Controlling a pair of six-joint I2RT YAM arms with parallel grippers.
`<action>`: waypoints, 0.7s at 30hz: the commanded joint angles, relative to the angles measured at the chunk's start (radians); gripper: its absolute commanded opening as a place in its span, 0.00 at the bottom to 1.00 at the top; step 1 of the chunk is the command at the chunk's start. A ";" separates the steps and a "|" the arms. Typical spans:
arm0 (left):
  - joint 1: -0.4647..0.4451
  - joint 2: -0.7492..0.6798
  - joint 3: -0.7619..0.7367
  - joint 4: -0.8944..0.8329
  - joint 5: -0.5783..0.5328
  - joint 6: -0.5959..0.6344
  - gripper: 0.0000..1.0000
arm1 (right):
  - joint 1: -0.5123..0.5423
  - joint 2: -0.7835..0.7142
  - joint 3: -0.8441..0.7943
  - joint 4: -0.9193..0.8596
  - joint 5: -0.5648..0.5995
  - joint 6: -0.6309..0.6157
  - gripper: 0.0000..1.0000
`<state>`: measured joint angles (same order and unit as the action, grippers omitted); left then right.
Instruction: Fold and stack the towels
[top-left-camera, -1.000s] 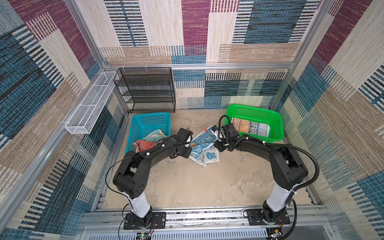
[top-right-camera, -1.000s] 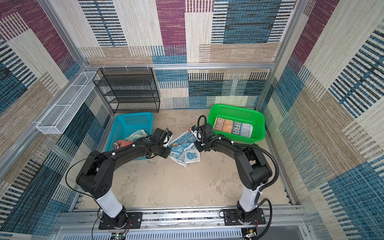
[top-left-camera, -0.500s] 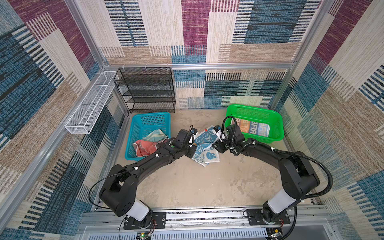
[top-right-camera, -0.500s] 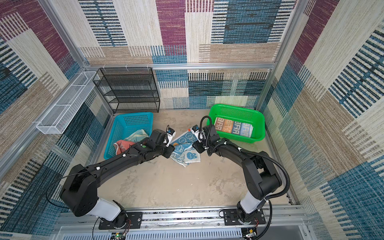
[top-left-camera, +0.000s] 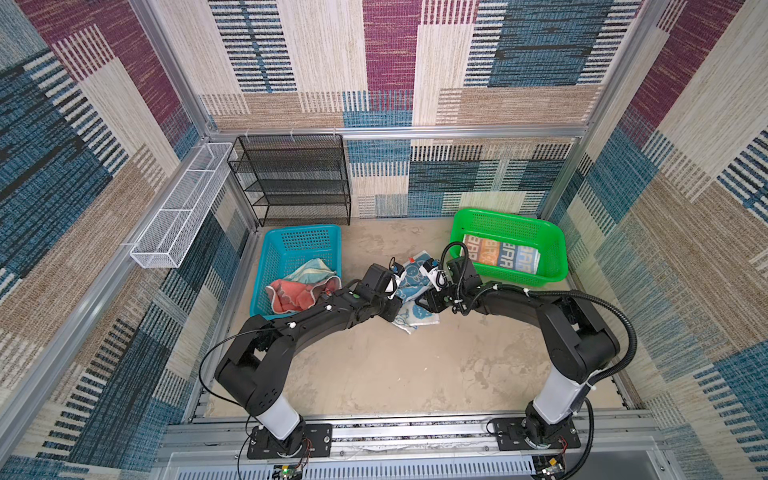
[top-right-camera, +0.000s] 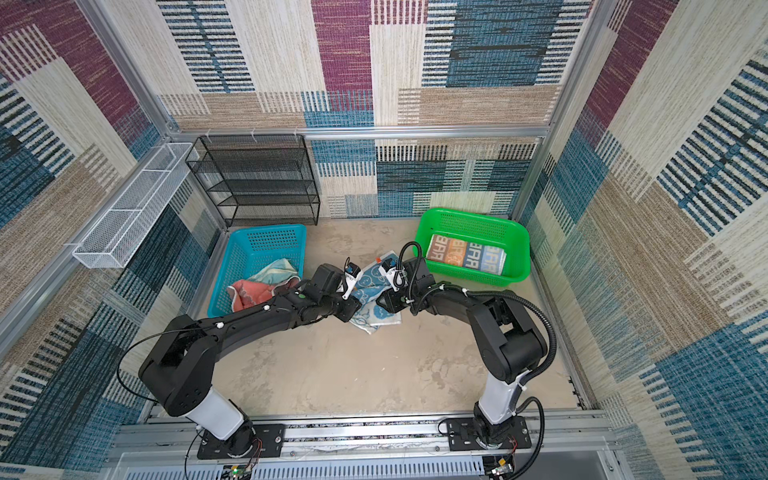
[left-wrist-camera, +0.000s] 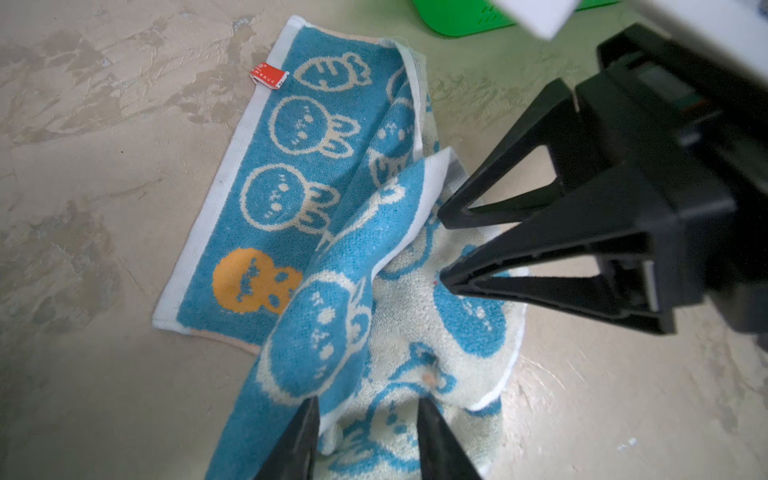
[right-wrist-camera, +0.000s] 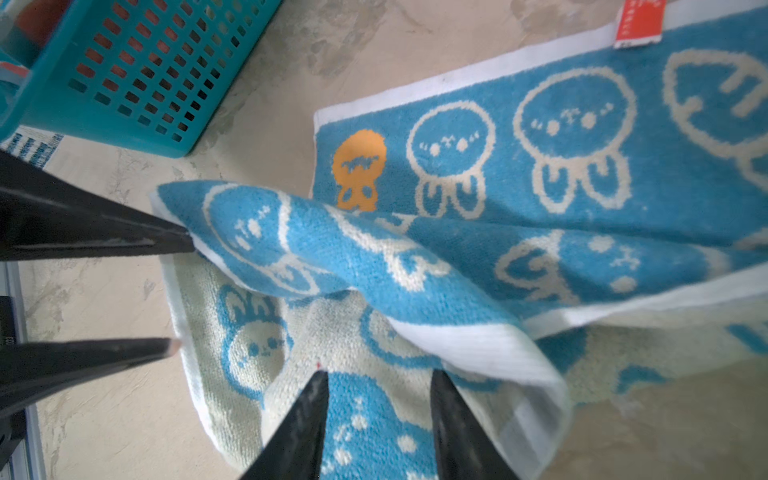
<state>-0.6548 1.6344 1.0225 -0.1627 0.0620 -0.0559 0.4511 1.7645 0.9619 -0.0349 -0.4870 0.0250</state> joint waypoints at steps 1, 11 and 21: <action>0.000 -0.010 -0.009 0.022 0.008 -0.018 0.43 | 0.001 0.015 -0.003 0.110 -0.043 0.030 0.46; 0.003 -0.023 -0.025 -0.002 -0.064 -0.013 0.43 | 0.002 0.065 0.019 0.180 -0.079 0.024 0.46; 0.009 -0.013 -0.025 -0.027 -0.142 -0.013 0.46 | 0.001 0.040 0.051 0.210 -0.099 -0.001 0.46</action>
<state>-0.6479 1.6165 0.9966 -0.1642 -0.0422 -0.0559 0.4515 1.8027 0.9947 0.1383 -0.5678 0.0406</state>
